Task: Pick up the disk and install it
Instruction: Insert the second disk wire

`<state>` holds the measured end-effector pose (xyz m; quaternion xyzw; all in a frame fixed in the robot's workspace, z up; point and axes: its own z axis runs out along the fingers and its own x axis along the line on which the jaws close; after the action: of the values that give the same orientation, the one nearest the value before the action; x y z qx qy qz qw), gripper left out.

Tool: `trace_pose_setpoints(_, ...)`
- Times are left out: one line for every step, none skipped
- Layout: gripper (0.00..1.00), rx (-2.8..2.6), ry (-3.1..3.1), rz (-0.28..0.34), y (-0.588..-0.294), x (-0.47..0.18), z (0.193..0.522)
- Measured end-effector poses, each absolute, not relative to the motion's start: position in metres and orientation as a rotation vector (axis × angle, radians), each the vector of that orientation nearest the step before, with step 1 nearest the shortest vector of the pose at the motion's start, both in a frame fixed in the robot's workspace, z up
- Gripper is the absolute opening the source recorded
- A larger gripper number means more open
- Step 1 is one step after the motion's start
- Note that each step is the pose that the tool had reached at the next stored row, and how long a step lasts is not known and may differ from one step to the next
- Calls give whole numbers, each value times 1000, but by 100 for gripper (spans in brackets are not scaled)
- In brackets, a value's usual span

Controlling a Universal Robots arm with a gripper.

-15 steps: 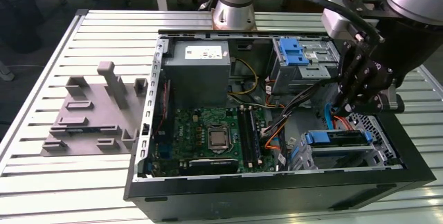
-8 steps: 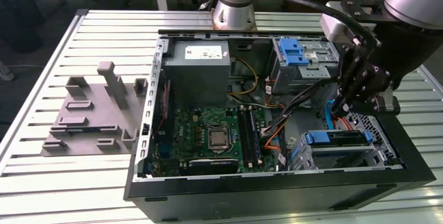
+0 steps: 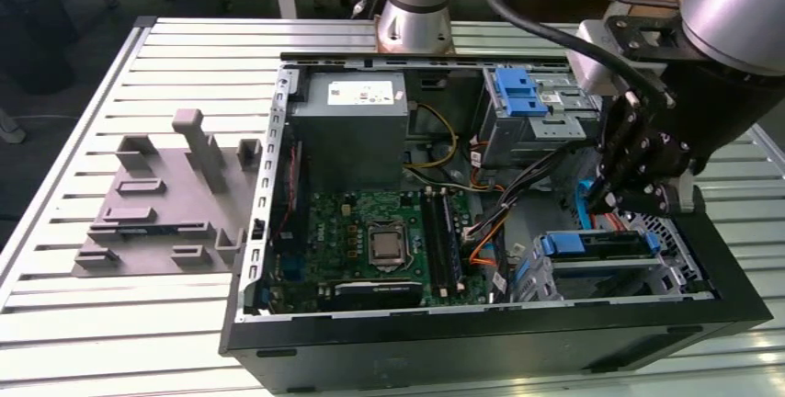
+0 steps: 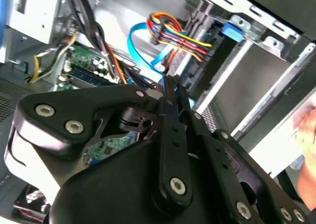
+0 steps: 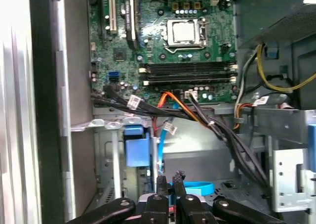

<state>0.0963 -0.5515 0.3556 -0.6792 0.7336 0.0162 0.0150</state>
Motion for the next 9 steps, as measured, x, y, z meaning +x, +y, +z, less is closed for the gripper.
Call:
trace_pose_setpoints(16, -2114, 2283, 51, -554, 96, 354)
trace_pose_setpoints(16, -2113, 2283, 51, -555, 96, 353)
trace_pose_setpoints(16, -2113, 2283, 51, -556, 96, 352)
trace_pose_setpoints(16, -2113, 2283, 51, -556, 96, 352)
trace_pose_setpoints(16, -2114, 2283, 50, -556, 96, 352)
trace_pose_setpoints(16, -2114, 2283, 50, -556, 96, 352)
trace_pose_setpoints(16, -2114, 2283, 51, -556, 96, 351)
trace_pose_setpoints(16, -2114, 2283, 51, -556, 97, 351)
trace_pose_setpoints(16, -2114, 2283, 51, -557, 98, 349)
